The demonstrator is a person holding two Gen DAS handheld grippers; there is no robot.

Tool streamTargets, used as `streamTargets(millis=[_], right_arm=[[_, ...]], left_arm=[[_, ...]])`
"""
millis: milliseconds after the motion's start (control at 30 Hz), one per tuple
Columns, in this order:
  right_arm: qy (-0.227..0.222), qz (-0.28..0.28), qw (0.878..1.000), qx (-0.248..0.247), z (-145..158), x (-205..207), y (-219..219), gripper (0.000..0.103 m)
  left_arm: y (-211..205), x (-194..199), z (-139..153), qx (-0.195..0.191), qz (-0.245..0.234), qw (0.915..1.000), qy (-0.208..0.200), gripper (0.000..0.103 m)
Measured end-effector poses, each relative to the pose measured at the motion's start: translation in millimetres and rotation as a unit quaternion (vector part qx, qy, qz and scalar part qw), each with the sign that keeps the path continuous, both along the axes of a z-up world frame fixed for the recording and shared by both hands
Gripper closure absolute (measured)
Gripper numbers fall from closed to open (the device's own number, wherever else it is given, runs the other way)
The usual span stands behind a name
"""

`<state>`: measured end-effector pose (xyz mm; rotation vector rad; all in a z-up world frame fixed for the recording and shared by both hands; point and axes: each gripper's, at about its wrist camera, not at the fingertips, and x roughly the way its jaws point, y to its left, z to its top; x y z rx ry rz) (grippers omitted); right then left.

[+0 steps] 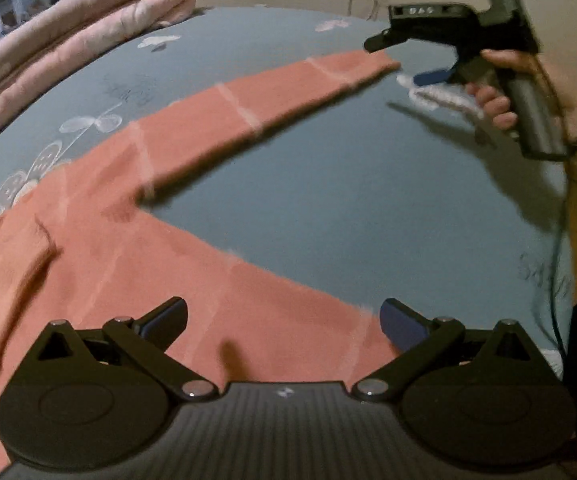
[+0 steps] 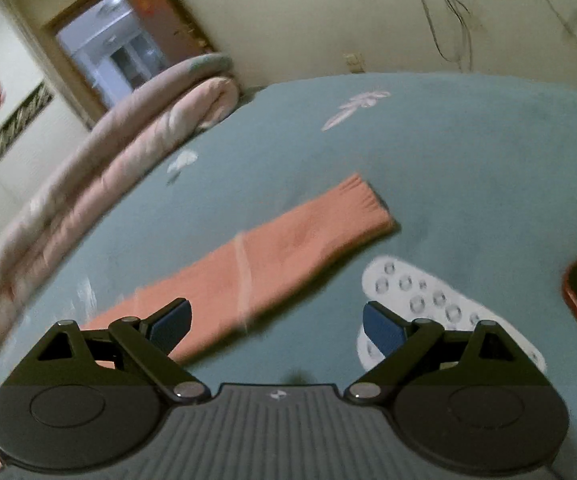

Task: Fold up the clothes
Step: 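Move the right tool toward the unfolded sleeve cuff, then grasp the sleeve cuff with the right tool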

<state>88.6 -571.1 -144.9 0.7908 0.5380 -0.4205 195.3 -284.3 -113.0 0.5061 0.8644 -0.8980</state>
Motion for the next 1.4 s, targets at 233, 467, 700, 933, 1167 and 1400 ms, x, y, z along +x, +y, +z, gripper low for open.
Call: streamTargets(millis=[233,467,700,933,1167,1400], right_arm=[[-0.039,-0.031,0.992,0.118,-23,3,-46,0.017],[-0.091,-0.041,0.987,0.126,-38,3,-53,0.018],[-0.107,-0.044,0.992,0.059,-41,16,-47,0.020],[-0.117,-0.072,0.988,0.064,-54,17,-54,0.080],[-0.081,-0.067,0.994,0.038,-40,25,-47,0.091],[-0.062,-0.024,0.998,-0.016,5,39,-16,0.092]], left_arm=[[-26,38,12,0.007,-0.037,0.9986,0.038,0.003],[-46,39,-6,0.041,-0.065,0.9960,0.045,0.003],[-43,32,-14,0.038,-0.065,0.9953,0.062,0.003],[-37,34,-20,0.032,-0.058,0.9951,0.073,0.003],[-25,34,-21,0.027,-0.039,0.9957,0.080,0.003],[-1,32,-12,0.049,0.013,0.9958,0.076,0.003]])
